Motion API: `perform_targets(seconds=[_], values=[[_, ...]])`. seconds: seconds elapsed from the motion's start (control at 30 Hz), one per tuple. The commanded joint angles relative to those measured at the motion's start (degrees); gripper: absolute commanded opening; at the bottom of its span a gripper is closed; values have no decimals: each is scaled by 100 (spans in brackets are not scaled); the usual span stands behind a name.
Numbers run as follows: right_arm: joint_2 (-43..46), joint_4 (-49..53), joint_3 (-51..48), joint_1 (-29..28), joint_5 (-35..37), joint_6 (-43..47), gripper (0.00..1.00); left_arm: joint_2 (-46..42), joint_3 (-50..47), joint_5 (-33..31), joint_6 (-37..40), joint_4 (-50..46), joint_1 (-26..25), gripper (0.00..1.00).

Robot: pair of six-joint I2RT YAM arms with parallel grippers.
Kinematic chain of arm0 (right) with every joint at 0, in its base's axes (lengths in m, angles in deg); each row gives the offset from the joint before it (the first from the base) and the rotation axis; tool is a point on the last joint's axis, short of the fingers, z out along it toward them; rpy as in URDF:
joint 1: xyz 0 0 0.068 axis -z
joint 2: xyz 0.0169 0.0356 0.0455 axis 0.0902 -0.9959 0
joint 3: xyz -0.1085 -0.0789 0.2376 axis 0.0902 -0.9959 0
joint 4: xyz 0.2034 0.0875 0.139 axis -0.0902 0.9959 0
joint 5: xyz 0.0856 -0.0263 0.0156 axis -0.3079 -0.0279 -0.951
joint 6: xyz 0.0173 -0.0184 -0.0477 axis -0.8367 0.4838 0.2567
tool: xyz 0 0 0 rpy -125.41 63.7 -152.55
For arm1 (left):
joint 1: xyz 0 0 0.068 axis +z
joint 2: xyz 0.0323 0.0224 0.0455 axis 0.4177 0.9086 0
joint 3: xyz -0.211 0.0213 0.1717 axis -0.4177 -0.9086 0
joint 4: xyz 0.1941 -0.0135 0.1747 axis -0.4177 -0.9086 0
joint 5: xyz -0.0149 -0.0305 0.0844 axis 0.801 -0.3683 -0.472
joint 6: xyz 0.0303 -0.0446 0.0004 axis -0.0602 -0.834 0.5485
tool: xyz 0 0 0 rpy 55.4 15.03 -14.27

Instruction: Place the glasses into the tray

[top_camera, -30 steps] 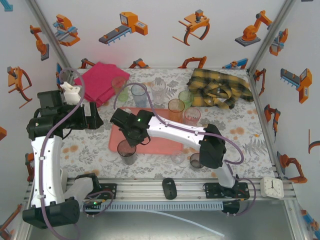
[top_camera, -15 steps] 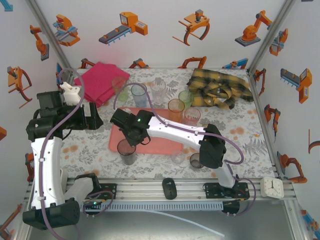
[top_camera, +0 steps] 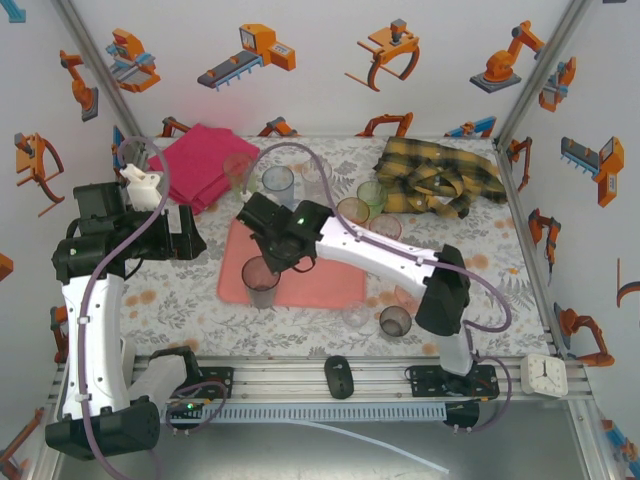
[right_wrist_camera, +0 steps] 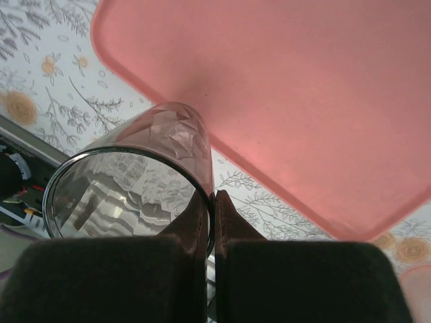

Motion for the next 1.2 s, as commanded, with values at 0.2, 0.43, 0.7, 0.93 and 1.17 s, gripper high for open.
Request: perform_targets(seconds=[0.2, 0.43, 0.7, 0.93, 1.17], values=[[1104, 370, -624, 581, 328, 173, 1, 38, 202, 105, 152, -9, 31, 97], [1996, 562, -1491, 1228, 499, 194, 1, 191, 207, 279, 200, 58, 26, 97], [2532, 312, -2408, 1928, 538, 283, 1, 389, 263, 429, 168, 145, 27, 97], [2482, -12, -2808, 2238, 561, 383, 1, 424, 274, 418, 203, 144, 28, 97], [2423, -443, -3034, 2427, 440, 375, 1, 483, 252, 468, 180, 155, 23, 97]])
